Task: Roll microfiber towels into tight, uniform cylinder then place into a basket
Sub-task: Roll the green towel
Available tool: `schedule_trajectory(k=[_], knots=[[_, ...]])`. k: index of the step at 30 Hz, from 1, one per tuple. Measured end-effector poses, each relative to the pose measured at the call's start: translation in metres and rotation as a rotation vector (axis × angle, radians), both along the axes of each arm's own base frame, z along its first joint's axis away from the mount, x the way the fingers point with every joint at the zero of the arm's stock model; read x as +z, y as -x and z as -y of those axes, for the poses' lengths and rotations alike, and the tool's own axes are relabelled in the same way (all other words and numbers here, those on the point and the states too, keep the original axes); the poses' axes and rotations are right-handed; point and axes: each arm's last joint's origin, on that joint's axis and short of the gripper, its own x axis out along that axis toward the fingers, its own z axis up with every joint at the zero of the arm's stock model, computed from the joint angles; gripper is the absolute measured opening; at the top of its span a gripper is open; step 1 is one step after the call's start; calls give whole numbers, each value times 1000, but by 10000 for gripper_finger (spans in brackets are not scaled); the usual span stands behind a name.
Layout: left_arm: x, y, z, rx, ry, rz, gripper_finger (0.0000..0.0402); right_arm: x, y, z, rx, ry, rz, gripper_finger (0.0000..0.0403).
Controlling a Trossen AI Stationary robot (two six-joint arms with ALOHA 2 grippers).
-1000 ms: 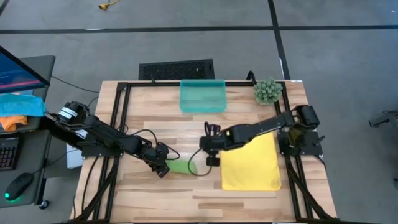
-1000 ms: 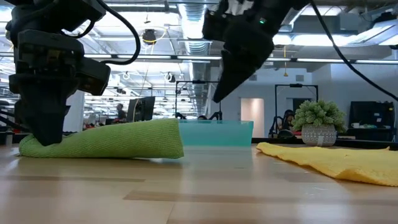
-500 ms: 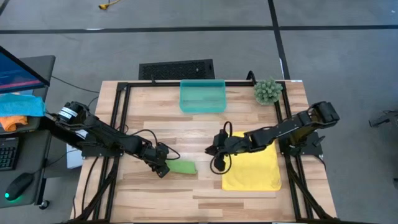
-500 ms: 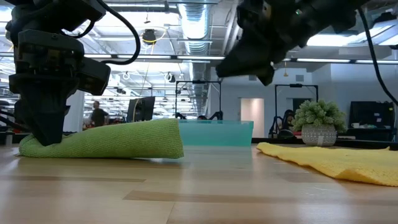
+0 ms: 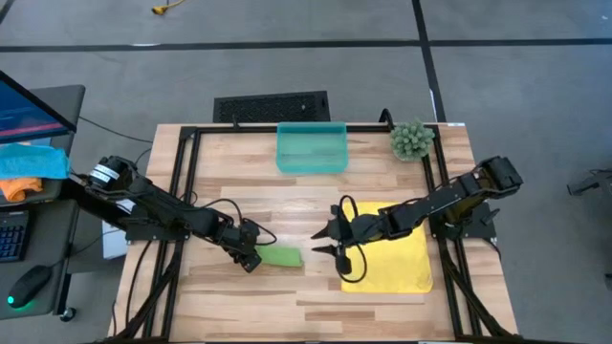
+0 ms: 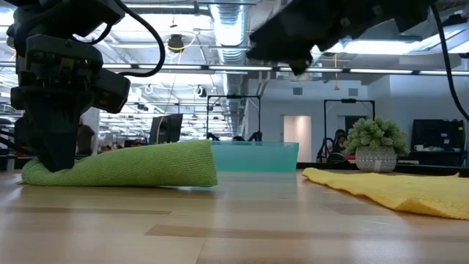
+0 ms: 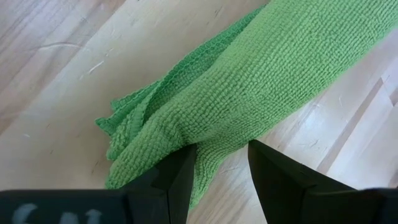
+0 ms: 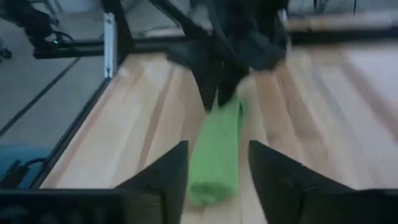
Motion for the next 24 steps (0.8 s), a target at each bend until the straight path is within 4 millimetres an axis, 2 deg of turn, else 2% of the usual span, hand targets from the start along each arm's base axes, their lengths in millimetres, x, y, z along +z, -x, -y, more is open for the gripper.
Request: schedule_trajectory(k=[5, 8, 12, 24], knots=[[0, 0, 0, 0, 1, 1, 148, 2, -10, -17, 111, 184, 103, 246], [0, 0, 0, 0, 1, 2, 148, 3, -28, -33, 169, 324, 128, 254], [0, 0, 0, -1, 0, 1, 148, -7, -48, -43, 158, 490, 38, 255], [0, 0, 0, -18, -6, 6, 148, -33, -92, -45, 158, 522, -141, 255]])
